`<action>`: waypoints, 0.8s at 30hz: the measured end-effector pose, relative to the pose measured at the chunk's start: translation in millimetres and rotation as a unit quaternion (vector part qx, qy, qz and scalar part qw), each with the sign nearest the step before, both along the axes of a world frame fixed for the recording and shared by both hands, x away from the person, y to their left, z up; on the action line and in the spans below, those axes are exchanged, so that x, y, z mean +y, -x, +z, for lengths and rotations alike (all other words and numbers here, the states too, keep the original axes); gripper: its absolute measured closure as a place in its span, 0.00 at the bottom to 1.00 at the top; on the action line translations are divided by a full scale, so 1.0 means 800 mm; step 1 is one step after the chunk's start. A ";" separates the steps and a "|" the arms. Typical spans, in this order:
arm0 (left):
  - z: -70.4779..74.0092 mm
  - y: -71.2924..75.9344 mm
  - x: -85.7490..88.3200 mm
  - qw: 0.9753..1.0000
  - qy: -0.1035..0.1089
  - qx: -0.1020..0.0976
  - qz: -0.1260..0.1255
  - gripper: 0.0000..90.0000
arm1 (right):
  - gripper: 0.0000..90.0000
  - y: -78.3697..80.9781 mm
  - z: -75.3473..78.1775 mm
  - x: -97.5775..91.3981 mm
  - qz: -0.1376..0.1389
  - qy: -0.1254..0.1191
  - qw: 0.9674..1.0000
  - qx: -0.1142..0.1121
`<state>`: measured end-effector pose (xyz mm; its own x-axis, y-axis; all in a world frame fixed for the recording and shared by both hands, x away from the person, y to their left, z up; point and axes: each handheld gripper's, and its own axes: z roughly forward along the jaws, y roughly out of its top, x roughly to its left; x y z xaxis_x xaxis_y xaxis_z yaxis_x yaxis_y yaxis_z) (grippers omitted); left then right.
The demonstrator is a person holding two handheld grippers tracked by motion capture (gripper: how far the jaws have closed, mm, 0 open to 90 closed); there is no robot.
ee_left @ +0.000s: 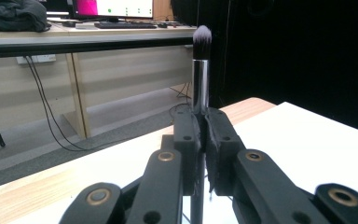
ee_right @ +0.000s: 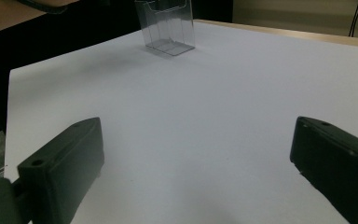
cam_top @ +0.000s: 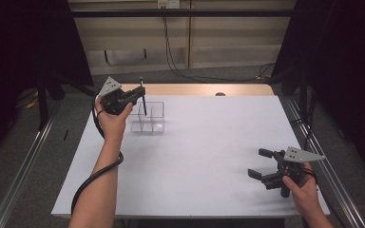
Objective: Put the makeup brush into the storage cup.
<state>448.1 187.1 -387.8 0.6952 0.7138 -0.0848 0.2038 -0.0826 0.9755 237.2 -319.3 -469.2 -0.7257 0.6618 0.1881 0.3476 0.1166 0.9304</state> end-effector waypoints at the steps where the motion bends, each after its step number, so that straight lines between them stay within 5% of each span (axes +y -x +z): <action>1: -0.001 0.000 0.000 1.000 0.002 0.001 0.000 0.93 | 0.03 0.000 0.000 0.000 0.000 0.000 1.000 0.000; 24: -0.012 0.004 0.002 1.000 0.002 0.008 0.004 0.93 | 0.03 0.001 0.000 0.001 0.002 0.001 1.000 0.000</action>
